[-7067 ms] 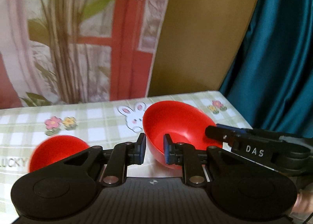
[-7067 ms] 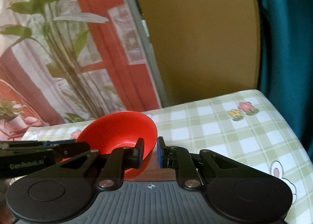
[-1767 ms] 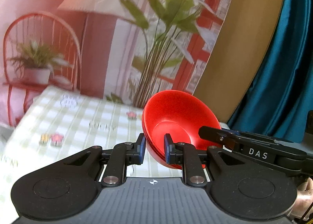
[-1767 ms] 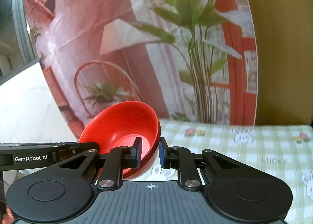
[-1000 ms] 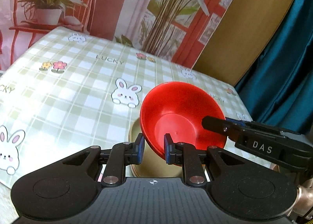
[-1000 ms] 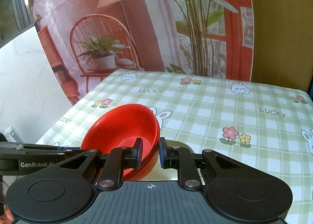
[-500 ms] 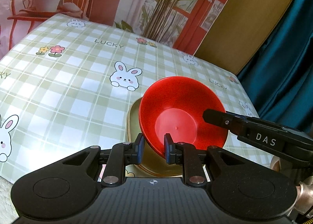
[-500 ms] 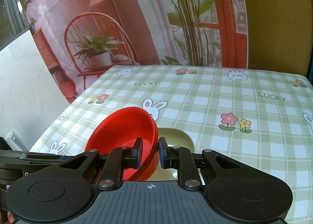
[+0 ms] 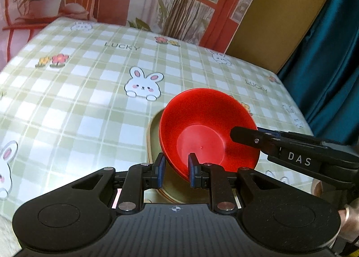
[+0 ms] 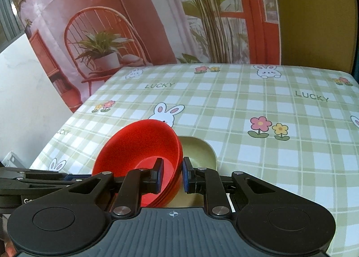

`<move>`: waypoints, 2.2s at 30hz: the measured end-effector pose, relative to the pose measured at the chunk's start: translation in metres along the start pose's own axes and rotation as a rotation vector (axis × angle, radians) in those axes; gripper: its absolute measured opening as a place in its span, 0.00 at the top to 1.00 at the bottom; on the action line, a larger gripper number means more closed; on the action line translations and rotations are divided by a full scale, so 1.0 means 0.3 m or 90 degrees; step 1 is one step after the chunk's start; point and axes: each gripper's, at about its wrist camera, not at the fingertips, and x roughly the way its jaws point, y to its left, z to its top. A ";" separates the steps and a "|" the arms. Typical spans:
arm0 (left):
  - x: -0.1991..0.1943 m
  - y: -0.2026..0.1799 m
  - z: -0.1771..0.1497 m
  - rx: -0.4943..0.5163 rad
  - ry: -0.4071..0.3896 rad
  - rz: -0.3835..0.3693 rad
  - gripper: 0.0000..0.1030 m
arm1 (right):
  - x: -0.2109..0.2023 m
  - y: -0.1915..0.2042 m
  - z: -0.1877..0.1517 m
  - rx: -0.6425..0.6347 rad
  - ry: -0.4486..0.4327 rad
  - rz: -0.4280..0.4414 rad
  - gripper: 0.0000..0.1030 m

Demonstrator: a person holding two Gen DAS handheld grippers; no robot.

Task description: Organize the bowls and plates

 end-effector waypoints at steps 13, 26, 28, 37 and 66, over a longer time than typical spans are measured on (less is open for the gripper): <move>0.038 -0.009 0.006 0.018 0.009 0.022 0.79 | 0.056 -0.038 -0.014 0.028 0.018 0.005 0.84; 0.040 -0.021 -0.002 0.029 0.000 0.025 0.78 | 0.065 -0.048 -0.026 0.031 0.019 0.002 0.84; 0.039 -0.024 -0.002 0.032 0.001 0.029 0.78 | 0.065 -0.045 -0.024 0.029 0.020 0.000 0.84; 0.014 -0.028 0.004 0.046 -0.012 0.039 0.68 | 0.035 -0.043 -0.011 0.024 0.007 -0.015 0.75; -0.479 -0.140 0.199 0.097 -0.307 0.064 0.12 | -0.423 0.011 0.261 -0.031 -0.200 -0.075 0.14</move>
